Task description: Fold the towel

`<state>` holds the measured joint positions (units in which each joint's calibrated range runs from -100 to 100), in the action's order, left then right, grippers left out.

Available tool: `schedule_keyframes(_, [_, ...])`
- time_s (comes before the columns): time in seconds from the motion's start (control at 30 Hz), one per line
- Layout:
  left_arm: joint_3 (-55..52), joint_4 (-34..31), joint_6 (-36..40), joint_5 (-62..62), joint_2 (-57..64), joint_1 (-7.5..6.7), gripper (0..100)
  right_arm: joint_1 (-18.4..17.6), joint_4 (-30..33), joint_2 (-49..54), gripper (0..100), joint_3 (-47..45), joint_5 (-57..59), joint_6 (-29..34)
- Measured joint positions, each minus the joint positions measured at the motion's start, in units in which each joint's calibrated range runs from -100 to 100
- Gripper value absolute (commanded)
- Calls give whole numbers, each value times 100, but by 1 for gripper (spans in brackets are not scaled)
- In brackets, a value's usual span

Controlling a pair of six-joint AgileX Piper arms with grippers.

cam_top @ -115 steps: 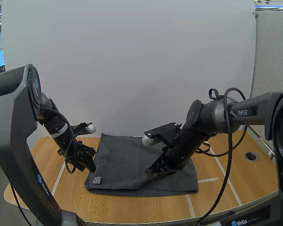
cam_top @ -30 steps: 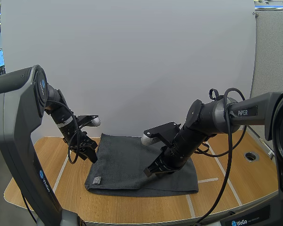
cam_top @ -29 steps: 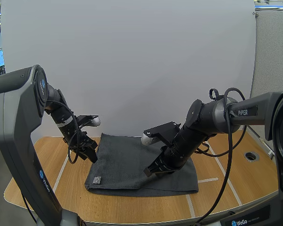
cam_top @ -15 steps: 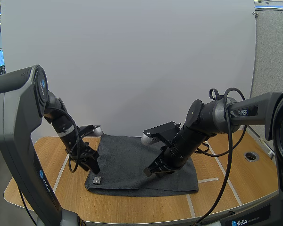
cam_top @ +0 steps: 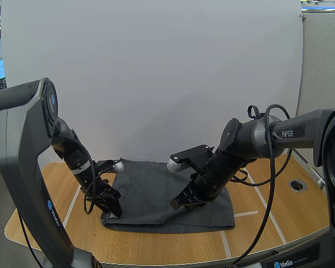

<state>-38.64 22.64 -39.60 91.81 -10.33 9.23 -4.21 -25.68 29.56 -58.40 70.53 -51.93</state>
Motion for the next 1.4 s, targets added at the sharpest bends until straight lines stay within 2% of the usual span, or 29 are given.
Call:
schedule_keyframes(0.2, [14, -37, 88, -99, -250, 0, 73, -8, 0, 0, 0, 0, 0, 0])
schedule_keyframes(0.23, [27, -37, 131, -66, -298, 0, 73, -191, 0, 0, 0, 0, -23, 0])
schedule_keyframes(0.3, [55, -37, 144, -25, -341, 0, 73, -218, 0, 0, 0, 0, -23, 0])
schedule_keyframes(0.37, [70, -27, 167, 17, -360, 0, 67, -360, 0, 0, 0, 0, -23, 0])
schedule_keyframes(0.47, [83, -25, 189, 31, -360, 0, 43, -531, -24, 0, 0, 0, -23, 0])
schedule_keyframes(0.57, [83, -25, 200, 31, -370, 0, 18, -540, -24, 0, 0, 0, -23, 0])
schedule_keyframes(0.67, [83, -25, 200, -95, -428, 0, 4, -547, -24, 0, 0, 0, -23, 0])
schedule_keyframes(1.4, [188, -57, 227, 174, -366, 0, 3, -547, -24, 0, 0, 0, -23, 0])
